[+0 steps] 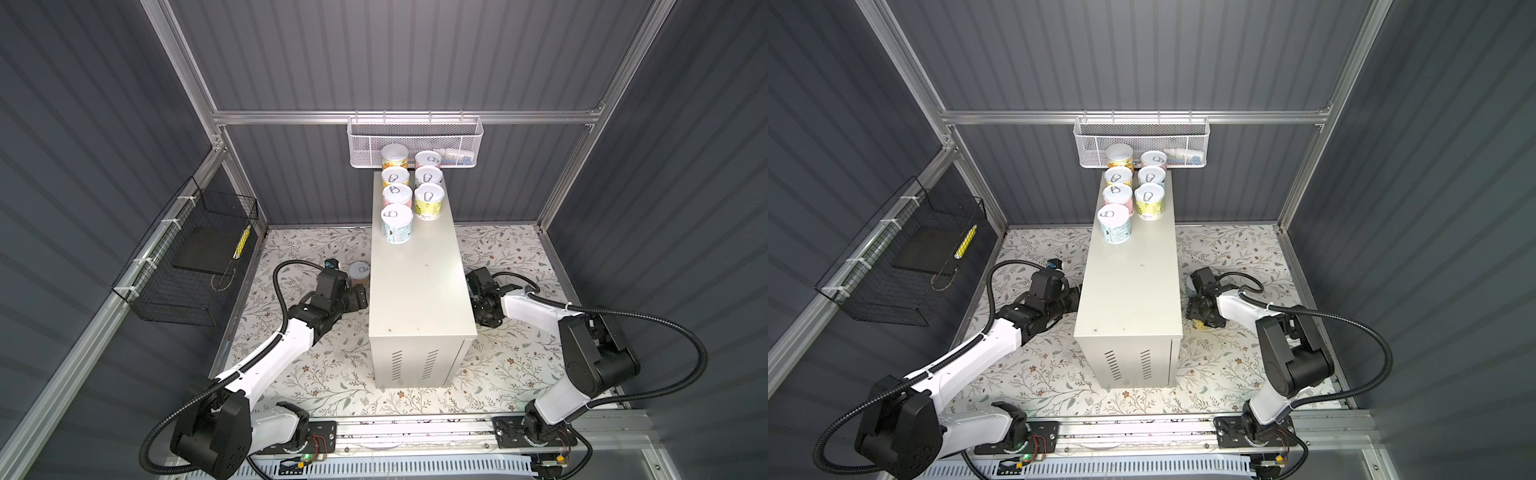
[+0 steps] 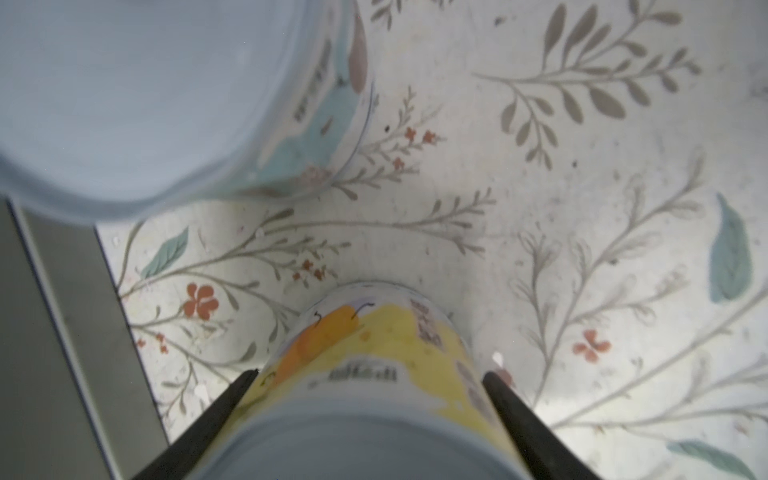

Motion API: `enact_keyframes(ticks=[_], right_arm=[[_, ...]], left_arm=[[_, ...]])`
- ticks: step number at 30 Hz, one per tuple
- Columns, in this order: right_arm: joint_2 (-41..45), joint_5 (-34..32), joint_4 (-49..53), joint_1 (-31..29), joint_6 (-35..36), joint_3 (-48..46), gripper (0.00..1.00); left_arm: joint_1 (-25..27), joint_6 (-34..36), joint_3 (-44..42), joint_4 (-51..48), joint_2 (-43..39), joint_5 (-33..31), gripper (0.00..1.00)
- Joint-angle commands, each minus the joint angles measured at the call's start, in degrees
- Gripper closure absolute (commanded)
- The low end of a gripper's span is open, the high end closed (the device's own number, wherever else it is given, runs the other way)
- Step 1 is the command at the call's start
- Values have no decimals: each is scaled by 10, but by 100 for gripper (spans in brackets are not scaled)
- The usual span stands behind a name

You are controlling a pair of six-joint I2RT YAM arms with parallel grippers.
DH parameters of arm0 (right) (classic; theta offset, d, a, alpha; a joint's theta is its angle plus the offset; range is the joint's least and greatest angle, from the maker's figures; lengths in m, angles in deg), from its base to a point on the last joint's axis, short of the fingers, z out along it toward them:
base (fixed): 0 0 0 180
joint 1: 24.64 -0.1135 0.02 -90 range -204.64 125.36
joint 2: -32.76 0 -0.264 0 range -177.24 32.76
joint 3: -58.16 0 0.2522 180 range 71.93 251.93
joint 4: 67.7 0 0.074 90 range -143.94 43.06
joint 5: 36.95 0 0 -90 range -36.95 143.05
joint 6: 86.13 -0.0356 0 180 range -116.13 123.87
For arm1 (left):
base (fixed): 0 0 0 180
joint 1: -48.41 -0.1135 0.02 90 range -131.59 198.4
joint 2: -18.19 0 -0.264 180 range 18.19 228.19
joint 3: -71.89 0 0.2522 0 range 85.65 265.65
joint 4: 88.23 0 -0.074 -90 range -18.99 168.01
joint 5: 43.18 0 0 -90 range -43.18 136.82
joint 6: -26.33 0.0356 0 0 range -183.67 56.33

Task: Place and organize the canned foods onto the counter
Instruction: 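Lift the yellow-labelled can up over the cabinet top with the right gripper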

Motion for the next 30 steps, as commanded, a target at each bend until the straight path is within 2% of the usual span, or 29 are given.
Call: enact_keyframes(ticks=[1, 10, 18, 24, 30], right_arm=[[59, -3, 42, -8, -3, 5, 100], [230, -4, 196, -10, 28, 68, 100], [295, -22, 306, -10, 53, 225, 100], [282, -28, 339, -12, 78, 355, 100], [221, -60, 373, -35, 102, 491, 100]], left_arm=[[-2, 20, 4, 1, -11, 14, 7], [-3, 36, 9, -1, -4, 19, 7], [-3, 53, 27, -14, 0, 12, 7], [-3, 58, 28, -18, 2, 7, 7], [-4, 55, 20, -12, -4, 0, 7]])
